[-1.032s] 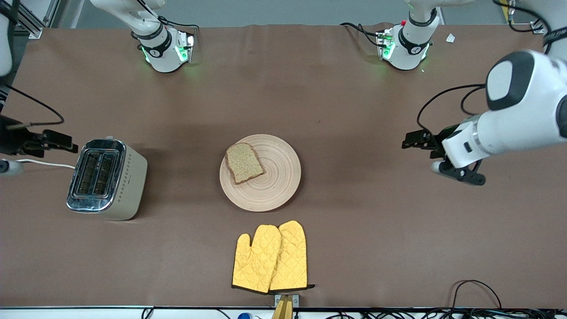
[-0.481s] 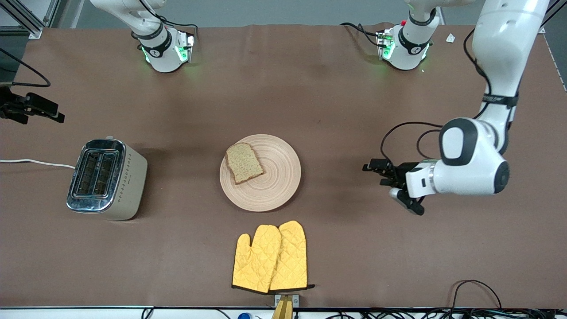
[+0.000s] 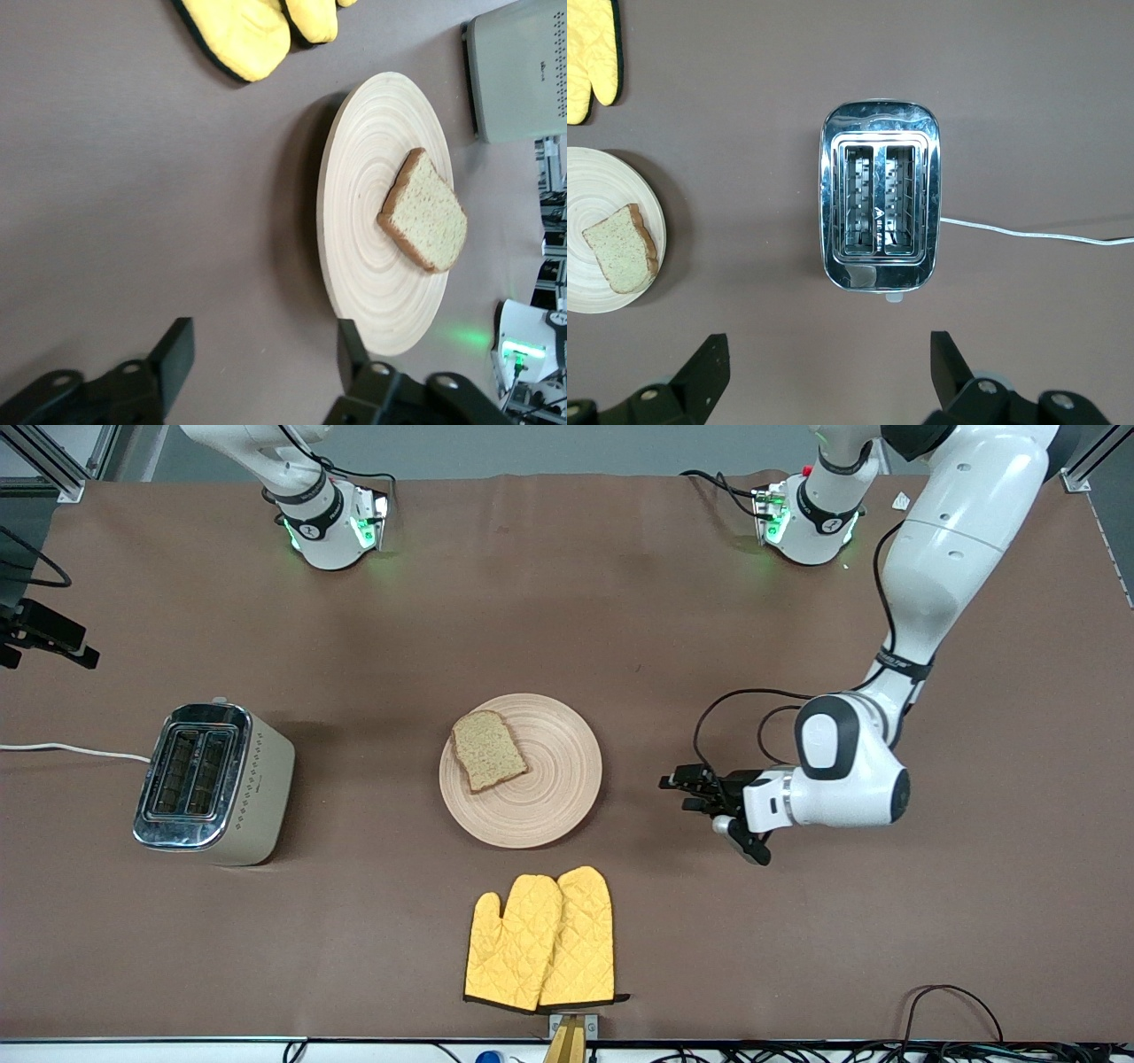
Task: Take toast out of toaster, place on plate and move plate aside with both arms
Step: 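Lower the left gripper to the plate rim and grasp the rim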
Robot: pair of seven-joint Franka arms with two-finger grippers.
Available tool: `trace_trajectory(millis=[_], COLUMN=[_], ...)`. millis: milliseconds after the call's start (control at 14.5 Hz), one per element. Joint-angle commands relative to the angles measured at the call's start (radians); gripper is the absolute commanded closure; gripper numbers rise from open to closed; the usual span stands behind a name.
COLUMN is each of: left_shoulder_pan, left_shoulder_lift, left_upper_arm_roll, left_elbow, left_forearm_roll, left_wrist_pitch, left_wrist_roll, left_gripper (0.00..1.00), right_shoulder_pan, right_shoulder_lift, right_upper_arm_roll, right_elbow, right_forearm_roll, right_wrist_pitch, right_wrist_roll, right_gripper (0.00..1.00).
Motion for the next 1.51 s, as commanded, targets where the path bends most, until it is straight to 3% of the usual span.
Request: trace_trajectory(millis=[0,275,688,1169,1444], left_shoulder_pan=[-0.042,-0.113,-0.160,-0.167,-0.159], left_shoulder_lift=[0.050,0.105,0.145,0.151,0.115], left_upper_arm_roll=[-0.027,-0.027,-0.027,-0.027,-0.029], left_elbow=[0.017,0.025,0.037,0.040,0.033], left_forearm_roll=[-0.081,-0.168,-0.286,-0.331,-0.337], left_wrist_pitch=[0.088,0.179,0.201,0.225,0.251], left_wrist_roll=[0.014,0.024,0.027,0.024,0.009], left_gripper=[0.38,0.52,0.60,0.97,0.99], right_shoulder_pan=[0.009,0.005,0.010,-0.001,0.000], right_shoulder_lift=[0.014,0.014,0.014,0.018,0.018], right_upper_arm_roll=[0.006,0.004,0.004,0.003,0.003], right_elbow=[0.029,0.029,0.047,0.049,0.050], right_forearm_roll=[-0.011,-0.005,-0.014,-0.002,-0.002], right_wrist_pitch=[-0.017,-0.015,-0.022,-0.012,-0.014], right_wrist_roll=[0.005,0.000,0.012,0.003,0.003], right_gripper=[0.00,0.00,0.00,0.00,0.00])
